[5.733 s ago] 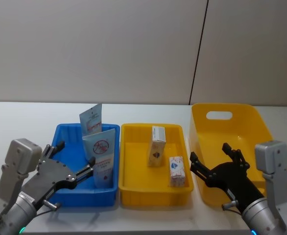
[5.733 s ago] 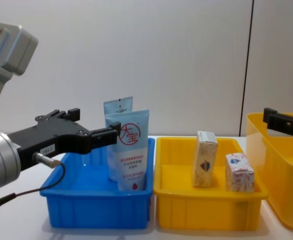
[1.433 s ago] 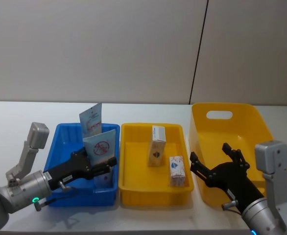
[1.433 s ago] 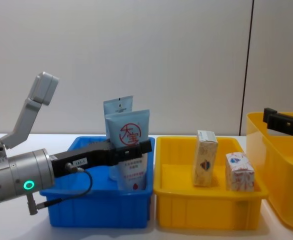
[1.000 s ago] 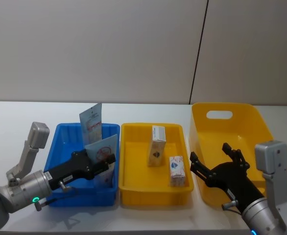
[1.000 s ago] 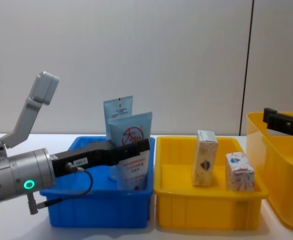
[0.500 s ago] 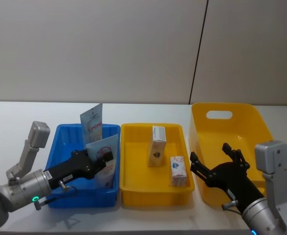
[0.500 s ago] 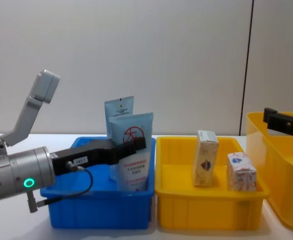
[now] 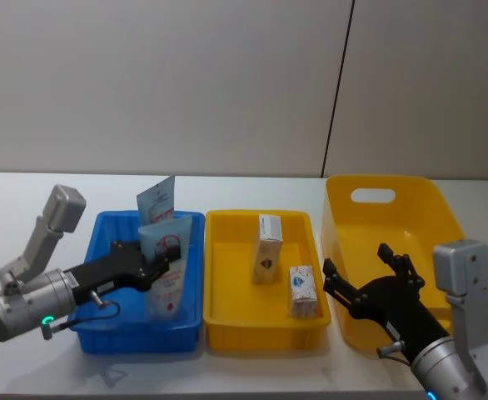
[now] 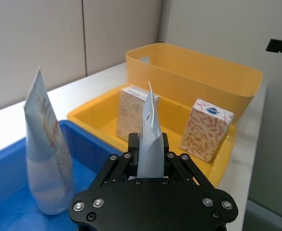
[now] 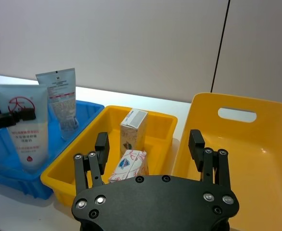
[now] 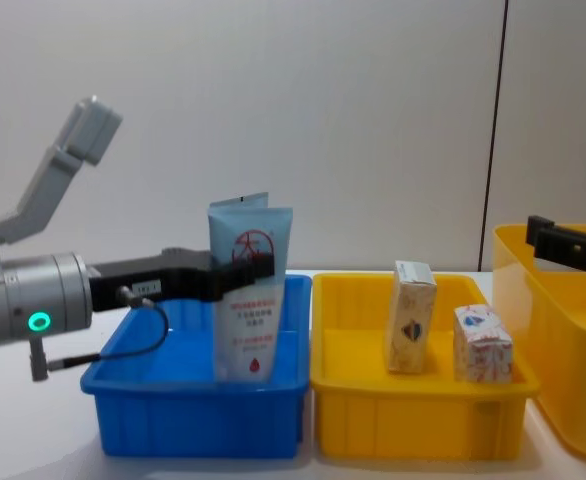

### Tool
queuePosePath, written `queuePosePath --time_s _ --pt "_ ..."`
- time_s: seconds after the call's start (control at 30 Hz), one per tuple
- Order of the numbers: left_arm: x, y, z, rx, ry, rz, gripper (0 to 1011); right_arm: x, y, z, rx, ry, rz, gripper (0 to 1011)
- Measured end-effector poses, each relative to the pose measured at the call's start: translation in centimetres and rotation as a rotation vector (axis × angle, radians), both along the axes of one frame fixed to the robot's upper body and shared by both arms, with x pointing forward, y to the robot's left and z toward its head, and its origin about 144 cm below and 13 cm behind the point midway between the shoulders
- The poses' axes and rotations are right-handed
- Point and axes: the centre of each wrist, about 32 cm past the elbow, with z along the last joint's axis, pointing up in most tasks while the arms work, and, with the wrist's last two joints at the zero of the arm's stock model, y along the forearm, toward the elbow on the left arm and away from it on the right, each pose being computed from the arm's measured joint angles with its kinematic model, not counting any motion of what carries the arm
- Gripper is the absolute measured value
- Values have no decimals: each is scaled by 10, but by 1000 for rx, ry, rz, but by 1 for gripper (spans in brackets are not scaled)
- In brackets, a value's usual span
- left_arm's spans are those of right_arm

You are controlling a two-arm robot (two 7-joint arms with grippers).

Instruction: Bimanual collaborative sorting of washing and personal care products

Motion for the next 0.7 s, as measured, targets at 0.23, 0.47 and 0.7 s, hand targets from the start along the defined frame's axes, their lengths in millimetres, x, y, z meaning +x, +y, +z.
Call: queuePosePath --time_s 0.23,0.47,0.7 --pt "-12 2 24 30 -55 62 196 0 0 0 0 0 0 1002" --pt "-23 1 39 12 -109 118 196 0 0 0 0 0 0 1002" --pt "-38 0 51 -32 -164 183 196 0 0 0 0 0 0 1002"
